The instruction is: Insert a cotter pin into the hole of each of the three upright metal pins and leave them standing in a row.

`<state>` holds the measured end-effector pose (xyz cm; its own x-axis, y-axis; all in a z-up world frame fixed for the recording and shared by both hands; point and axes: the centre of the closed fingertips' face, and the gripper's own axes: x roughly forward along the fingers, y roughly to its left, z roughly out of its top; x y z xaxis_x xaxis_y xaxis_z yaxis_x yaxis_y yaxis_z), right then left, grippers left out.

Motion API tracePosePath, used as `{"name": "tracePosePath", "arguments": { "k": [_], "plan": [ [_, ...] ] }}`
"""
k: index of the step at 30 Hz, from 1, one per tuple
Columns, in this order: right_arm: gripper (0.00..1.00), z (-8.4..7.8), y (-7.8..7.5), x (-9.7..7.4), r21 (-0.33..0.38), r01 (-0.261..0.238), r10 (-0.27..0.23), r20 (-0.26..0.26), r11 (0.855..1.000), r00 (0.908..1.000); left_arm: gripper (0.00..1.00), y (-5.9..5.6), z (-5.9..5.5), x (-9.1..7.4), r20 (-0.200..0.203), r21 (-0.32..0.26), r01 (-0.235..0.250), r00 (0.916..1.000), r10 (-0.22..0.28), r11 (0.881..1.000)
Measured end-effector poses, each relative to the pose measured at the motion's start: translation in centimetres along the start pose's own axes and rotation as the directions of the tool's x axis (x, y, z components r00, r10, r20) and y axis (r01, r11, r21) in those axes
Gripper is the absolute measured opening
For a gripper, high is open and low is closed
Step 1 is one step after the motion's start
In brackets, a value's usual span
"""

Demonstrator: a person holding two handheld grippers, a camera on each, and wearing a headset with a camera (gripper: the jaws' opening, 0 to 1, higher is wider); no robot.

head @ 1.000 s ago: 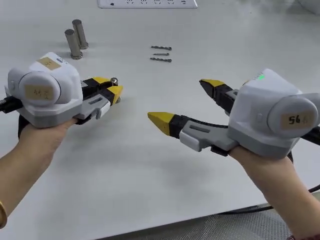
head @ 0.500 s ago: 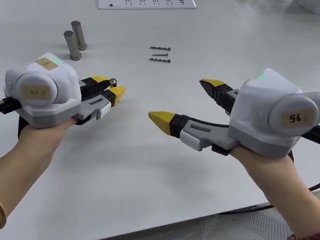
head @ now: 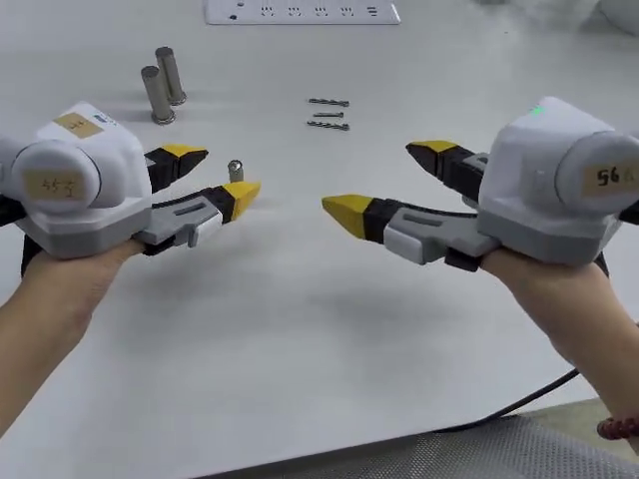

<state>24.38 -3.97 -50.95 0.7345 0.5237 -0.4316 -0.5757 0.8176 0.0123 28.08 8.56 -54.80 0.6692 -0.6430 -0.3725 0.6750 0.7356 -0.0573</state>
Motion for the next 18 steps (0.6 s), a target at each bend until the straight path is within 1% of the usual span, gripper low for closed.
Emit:
{"name": "tracePosePath", "arguments": {
  "k": [2,5,9,12,14,15,16,18],
  "plan": [
    [0.58,0.1,-0.7,0.5,-0.011,-0.002,0.002,-0.004,1.000,1.0000,0.45,0.4,0.1,-0.5,0.001,-0.012,-0.014,0.9999,0.014,1.000],
    [0.53,-0.1,-1.7,1.3,-0.020,-0.010,0.009,-0.029,1.000,0.9995,0.48,0.6,0.0,-1.1,-0.009,-0.033,-0.019,0.9998,0.019,0.999],
    [0.46,0.1,-2.3,1.8,-0.049,-0.018,0.016,-0.048,0.999,0.9987,0.52,0.7,0.1,-2.0,-0.006,-0.038,-0.033,0.9994,0.033,0.999],
    [0.40,0.5,-3.0,3.0,-0.064,-0.042,0.037,-0.071,0.997,0.9968,0.55,0.7,0.2,-2.7,0.004,-0.047,-0.045,0.9990,0.045,0.998],
    [0.36,0.8,-3.1,3.2,-0.068,-0.052,0.048,-0.067,0.996,0.9966,0.57,0.8,0.0,-2.9,-0.006,-0.038,-0.053,0.9986,0.053,0.998],
    [0.36,1.0,-3.2,3.5,-0.071,-0.054,0.049,-0.070,0.996,0.9963,0.58,0.8,0.0,-3.1,-0.007,-0.035,-0.060,0.9982,0.060,0.998],
    [0.35,0.9,-3.3,3.7,-0.079,-0.059,0.052,-0.085,0.995,0.9951,0.59,0.8,-0.1,-3.4,-0.004,-0.037,-0.063,0.9980,0.063,0.997],
    [0.33,0.9,-3.6,4.3,-0.091,-0.066,0.057,-0.097,0.994,0.9936,0.61,0.7,-0.1,-3.8,-0.001,-0.049,-0.065,0.9979,0.065,0.997]
  ]
}}
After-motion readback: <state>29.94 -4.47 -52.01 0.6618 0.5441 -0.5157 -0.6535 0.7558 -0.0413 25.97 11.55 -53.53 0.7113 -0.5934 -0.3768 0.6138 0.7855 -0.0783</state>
